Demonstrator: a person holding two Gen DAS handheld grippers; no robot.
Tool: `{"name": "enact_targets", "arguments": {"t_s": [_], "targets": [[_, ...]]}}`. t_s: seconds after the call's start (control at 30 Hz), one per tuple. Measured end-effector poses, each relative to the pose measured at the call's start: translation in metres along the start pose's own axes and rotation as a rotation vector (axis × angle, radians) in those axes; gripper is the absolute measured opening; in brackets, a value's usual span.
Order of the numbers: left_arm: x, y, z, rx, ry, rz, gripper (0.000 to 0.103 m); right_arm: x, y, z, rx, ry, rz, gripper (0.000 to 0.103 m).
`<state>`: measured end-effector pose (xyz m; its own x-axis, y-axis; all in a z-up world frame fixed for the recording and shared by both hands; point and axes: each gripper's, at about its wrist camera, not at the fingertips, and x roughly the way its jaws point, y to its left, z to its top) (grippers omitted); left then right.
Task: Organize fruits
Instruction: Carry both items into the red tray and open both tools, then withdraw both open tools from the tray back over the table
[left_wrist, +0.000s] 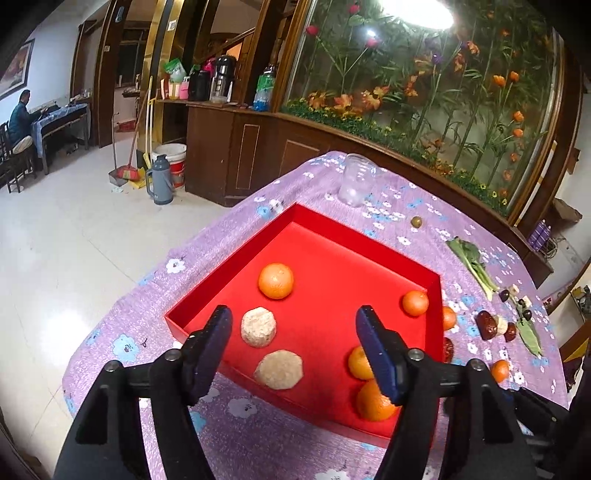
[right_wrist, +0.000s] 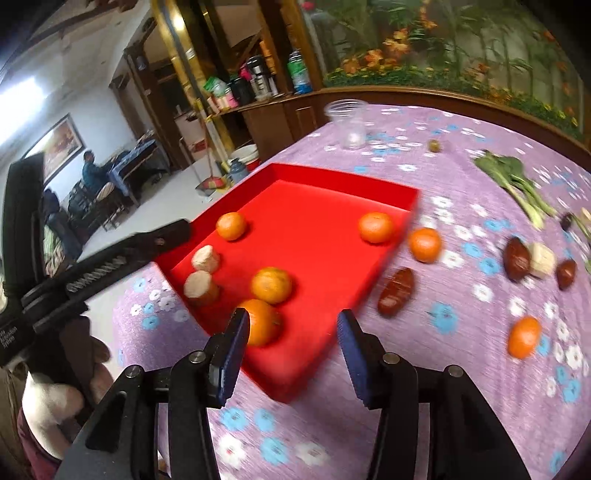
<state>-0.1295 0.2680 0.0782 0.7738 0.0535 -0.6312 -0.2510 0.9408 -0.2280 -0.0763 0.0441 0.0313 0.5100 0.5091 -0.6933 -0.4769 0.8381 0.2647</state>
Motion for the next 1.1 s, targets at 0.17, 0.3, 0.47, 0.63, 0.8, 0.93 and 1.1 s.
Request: {"name": "enact_targets", "arguments": {"t_s": [0.17,0.3,0.47,0.63,0.8,0.93,1.1], "targets": [[-0.008,-0.013,0.000,0.028,-0.010,-0.021,0.070,-0.035,-0.055,-0.015,0.105,-0.037,-0.065,0.055],[-0.008,-0.032,-0.005,0.067,0.002,-0.047,0.070,-0.061,-0.102,-0.028,0.194,-0.063,-0.128,0.058],[-0.001,-0.063,-0.016,0.137,0.041,-0.095,0.070,-0.074,-0.140,-0.039,0.277,-0.071,-0.161,0.058],[0.002,-0.070,-0.019,0.142,0.047,-0.101,0.070,-0.066,-0.133,-0.035,0.266,-0.067,-0.134,0.058],[0.003,-0.060,-0.017,0.105,0.041,-0.093,0.070,-0.035,-0.101,-0.010,0.202,-0.059,-0.075,0.058],[0.007,-0.055,-0.015,0.095,0.048,-0.094,0.070,0.000,-0.082,0.008,0.207,-0.023,-0.033,0.058],[0.012,-0.047,-0.014,0.082,0.058,-0.098,0.070,0.036,-0.066,0.018,0.182,0.052,-0.094,0.050]]}}
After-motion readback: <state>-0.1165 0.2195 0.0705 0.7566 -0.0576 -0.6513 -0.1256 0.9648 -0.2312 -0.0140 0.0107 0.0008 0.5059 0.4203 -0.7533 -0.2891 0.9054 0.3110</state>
